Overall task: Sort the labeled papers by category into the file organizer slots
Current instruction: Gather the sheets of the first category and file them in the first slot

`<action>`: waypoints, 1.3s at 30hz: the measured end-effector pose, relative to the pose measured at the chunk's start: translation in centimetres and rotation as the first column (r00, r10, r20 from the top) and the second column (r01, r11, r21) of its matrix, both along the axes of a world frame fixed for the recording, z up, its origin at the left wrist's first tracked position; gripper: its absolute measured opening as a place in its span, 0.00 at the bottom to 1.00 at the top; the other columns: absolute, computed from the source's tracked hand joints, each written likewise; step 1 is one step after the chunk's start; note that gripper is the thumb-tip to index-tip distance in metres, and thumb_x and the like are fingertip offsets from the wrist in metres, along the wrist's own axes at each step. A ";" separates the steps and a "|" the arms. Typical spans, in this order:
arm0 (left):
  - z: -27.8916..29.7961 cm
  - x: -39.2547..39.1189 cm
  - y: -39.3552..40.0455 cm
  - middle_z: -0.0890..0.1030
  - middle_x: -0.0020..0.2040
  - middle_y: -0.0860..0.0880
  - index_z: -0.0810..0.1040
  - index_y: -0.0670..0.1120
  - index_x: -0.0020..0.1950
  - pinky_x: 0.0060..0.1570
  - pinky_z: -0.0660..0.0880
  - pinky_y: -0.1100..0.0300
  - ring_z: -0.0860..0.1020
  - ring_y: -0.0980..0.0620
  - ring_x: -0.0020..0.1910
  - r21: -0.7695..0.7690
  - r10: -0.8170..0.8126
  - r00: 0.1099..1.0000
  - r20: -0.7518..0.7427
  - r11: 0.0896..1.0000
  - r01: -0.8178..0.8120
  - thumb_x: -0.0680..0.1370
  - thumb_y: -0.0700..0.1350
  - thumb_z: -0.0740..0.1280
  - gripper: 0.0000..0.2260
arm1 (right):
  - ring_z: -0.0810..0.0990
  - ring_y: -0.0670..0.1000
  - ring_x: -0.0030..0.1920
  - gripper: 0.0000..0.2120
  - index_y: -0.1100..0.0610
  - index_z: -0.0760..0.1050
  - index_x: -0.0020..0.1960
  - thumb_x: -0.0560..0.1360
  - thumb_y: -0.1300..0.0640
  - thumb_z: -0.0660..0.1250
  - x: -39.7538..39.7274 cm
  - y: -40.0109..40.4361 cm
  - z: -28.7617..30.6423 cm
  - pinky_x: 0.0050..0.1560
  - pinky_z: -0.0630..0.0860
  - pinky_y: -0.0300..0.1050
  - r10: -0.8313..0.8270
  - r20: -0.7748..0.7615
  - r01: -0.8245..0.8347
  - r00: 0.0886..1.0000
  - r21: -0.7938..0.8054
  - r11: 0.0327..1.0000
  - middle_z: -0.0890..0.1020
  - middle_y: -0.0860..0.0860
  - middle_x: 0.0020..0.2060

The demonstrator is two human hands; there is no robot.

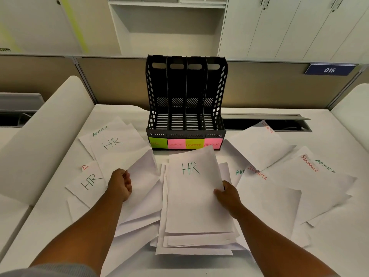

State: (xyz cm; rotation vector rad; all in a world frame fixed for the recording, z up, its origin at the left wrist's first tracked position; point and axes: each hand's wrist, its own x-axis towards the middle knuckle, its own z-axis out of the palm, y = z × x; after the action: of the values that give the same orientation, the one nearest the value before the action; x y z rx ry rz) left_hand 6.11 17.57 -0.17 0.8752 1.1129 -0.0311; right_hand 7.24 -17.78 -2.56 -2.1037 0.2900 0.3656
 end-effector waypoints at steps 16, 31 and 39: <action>-1.0 -5.8 -7.8 0.78 0.32 0.48 0.78 0.43 0.40 0.21 0.58 0.65 0.61 0.57 0.21 -0.075 -0.802 0.591 -0.087 0.597 0.799 0.73 0.44 0.71 0.06 | 0.77 0.52 0.42 0.07 0.58 0.74 0.52 0.74 0.61 0.62 -0.3 0.3 0.7 0.36 0.73 0.41 0.013 -0.033 -0.012 0.999 0.028 1.000 0.79 0.53 0.44; 4.1 -5.3 -11.1 0.78 0.30 0.55 0.81 0.49 0.39 0.22 0.59 0.70 0.63 0.60 0.21 -0.116 -0.935 -0.050 -0.352 -0.009 0.993 0.66 0.67 0.72 0.21 | 0.78 0.57 0.48 0.12 0.60 0.73 0.50 0.71 0.57 0.72 -1.8 -1.0 0.1 0.45 0.76 0.48 -0.014 -0.045 0.015 0.999 0.030 0.999 0.79 0.53 0.46; 2.0 -4.9 -8.2 0.72 0.31 0.50 0.69 0.47 0.33 0.35 0.67 0.61 0.72 0.50 0.33 0.698 -0.607 0.641 -0.470 0.189 0.691 0.74 0.66 0.62 0.23 | 0.76 0.54 0.46 0.10 0.59 0.73 0.54 0.74 0.59 0.68 -2.4 -1.2 -0.2 0.46 0.74 0.44 -0.029 -0.028 0.028 0.999 -0.012 1.000 0.78 0.52 0.47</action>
State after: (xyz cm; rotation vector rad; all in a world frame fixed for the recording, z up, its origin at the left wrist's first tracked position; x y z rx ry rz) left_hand 1.18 9.42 1.88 2.2809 0.6800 -0.2695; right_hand 4.83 -18.94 -2.76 -2.1052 0.3390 0.3775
